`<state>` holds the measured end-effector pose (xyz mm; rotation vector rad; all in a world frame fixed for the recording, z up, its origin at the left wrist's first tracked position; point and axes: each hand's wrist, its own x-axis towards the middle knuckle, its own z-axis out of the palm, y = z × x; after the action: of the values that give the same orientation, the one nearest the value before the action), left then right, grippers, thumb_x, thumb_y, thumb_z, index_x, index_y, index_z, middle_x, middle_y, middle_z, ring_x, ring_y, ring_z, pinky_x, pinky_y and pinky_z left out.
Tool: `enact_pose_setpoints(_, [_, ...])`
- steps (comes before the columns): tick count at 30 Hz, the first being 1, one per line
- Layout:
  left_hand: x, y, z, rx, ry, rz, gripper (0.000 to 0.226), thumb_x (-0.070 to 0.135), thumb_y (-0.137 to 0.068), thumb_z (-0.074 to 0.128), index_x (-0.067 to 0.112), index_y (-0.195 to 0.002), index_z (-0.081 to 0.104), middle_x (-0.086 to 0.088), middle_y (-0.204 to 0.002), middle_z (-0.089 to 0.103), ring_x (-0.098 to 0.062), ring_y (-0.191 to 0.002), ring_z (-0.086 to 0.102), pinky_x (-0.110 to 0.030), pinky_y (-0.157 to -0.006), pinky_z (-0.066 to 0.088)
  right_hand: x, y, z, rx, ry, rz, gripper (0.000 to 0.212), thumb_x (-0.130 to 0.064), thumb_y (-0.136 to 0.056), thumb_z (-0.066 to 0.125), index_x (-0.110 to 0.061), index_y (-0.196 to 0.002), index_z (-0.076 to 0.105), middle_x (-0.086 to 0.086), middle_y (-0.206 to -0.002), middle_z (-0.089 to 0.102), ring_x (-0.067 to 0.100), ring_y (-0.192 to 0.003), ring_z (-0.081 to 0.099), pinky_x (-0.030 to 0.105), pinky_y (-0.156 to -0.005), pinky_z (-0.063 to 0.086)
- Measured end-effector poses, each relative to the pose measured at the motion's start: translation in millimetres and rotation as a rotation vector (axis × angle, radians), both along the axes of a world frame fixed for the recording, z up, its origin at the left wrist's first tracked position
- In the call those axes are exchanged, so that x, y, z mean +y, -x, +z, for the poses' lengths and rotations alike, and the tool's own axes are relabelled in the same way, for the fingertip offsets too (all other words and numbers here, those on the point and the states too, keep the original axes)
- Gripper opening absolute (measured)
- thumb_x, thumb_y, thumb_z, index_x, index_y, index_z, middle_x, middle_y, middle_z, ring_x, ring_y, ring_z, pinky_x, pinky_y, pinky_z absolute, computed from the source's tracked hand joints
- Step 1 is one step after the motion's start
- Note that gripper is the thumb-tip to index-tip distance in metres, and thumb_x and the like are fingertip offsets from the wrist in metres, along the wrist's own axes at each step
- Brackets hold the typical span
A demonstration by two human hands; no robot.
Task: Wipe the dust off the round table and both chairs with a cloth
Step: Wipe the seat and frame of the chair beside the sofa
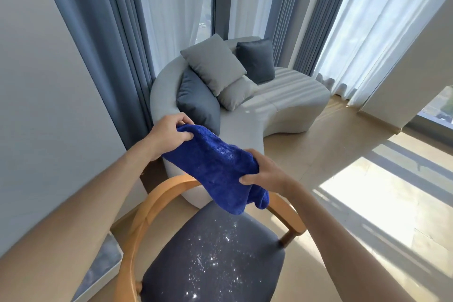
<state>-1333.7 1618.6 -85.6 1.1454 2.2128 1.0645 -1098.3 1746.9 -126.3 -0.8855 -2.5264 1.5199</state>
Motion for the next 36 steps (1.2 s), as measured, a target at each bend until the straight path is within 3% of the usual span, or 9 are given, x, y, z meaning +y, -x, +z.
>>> enact_pose_setpoints(3, [0,1,9,0.026,-0.024,-0.024,0.017,0.008,-0.084,0.067,0.025,-0.086,0.064,-0.002,-0.088,0.066,-0.017,-0.084,0.057,-0.025,-0.068,0.042,4,0,11,-0.079,0.022,0.055,0.049,-0.021,-0.060,0.059,-0.024,-0.108,0.054,-0.010,-0.092,0.060,0.003,-0.083,0.057,0.016,-0.067,0.041])
enact_pose_setpoints(6, [-2,4,16,0.052,-0.028,-0.056,0.024,0.007,-0.083,0.067,0.030,-0.080,0.061,-0.001,-0.087,0.066,-0.017,-0.082,0.058,-0.026,-0.069,0.042,11,0,15,-0.116,-0.051,0.049,0.041,-0.021,-0.065,0.069,-0.026,-0.105,0.056,-0.011,-0.091,0.061,0.004,-0.082,0.057,0.015,-0.065,0.041])
enact_pose_setpoints(12, [-11,13,22,0.087,-0.016,-0.075,0.024,0.006,-0.084,0.065,0.029,-0.079,0.061,0.001,-0.085,0.065,-0.016,-0.083,0.059,-0.026,-0.068,0.041,32,-3,11,-0.234,-0.285,-0.053,0.038,-0.024,-0.073,0.076,-0.021,-0.110,0.065,-0.002,-0.098,0.066,0.018,-0.090,0.059,0.031,-0.074,0.046])
enact_pose_setpoints(16, [-18,17,29,0.114,0.107,-0.137,0.023,0.005,-0.084,0.060,0.028,-0.080,0.059,0.003,-0.089,0.065,-0.018,-0.087,0.060,-0.031,-0.067,0.045,40,-7,15,-0.257,-0.356,-0.072,0.014,-0.026,-0.073,0.075,-0.018,-0.081,0.067,-0.002,-0.076,0.064,0.017,-0.074,0.057,0.028,-0.061,0.042])
enact_pose_setpoints(19, [-21,15,30,0.121,0.220,-0.210,0.022,0.000,-0.076,0.054,0.022,-0.075,0.054,0.000,-0.093,0.069,-0.020,-0.090,0.061,-0.037,-0.075,0.048,44,-11,21,-0.228,-0.365,-0.102,0.018,-0.028,-0.074,0.075,-0.016,-0.082,0.064,0.001,-0.078,0.064,0.018,-0.075,0.058,0.034,-0.069,0.046])
enact_pose_setpoints(22, [-23,8,31,0.141,0.367,-0.285,0.018,0.002,-0.068,0.053,0.019,-0.066,0.046,0.002,-0.065,0.056,-0.017,-0.067,0.048,-0.029,-0.058,0.035,45,-13,24,-0.224,-0.397,-0.062,0.020,-0.030,-0.079,0.070,-0.014,-0.090,0.065,0.003,-0.082,0.066,0.021,-0.079,0.059,0.038,-0.076,0.048])
enact_pose_setpoints(27, [-28,-2,35,0.072,0.525,-0.396,0.017,0.014,-0.047,0.049,0.017,-0.062,0.040,0.003,-0.059,0.042,-0.016,-0.060,0.038,-0.028,-0.051,0.027,43,-16,28,-0.151,-0.450,0.012,0.015,-0.030,-0.083,0.068,-0.022,-0.083,0.055,-0.006,-0.078,0.060,0.011,-0.074,0.054,0.033,-0.072,0.046])
enact_pose_setpoints(31, [-32,-6,32,0.044,0.561,-0.378,0.022,0.014,-0.050,0.051,0.016,-0.071,0.044,0.001,-0.065,0.048,-0.017,-0.063,0.045,-0.028,-0.053,0.034,41,-21,33,-0.093,-0.391,0.017,0.015,-0.028,-0.082,0.071,-0.028,-0.079,0.055,-0.016,-0.074,0.059,0.000,-0.071,0.053,0.024,-0.066,0.039])
enact_pose_setpoints(36, [-32,-16,32,-0.060,0.588,-0.374,0.055,0.015,-0.048,0.047,0.024,-0.100,0.060,-0.005,-0.090,0.063,-0.019,-0.078,0.058,-0.027,-0.058,0.042,34,-24,43,-0.041,-0.208,0.011,0.013,-0.029,-0.080,0.066,-0.038,-0.073,0.059,-0.024,-0.067,0.061,-0.009,-0.064,0.054,0.024,-0.067,0.038])
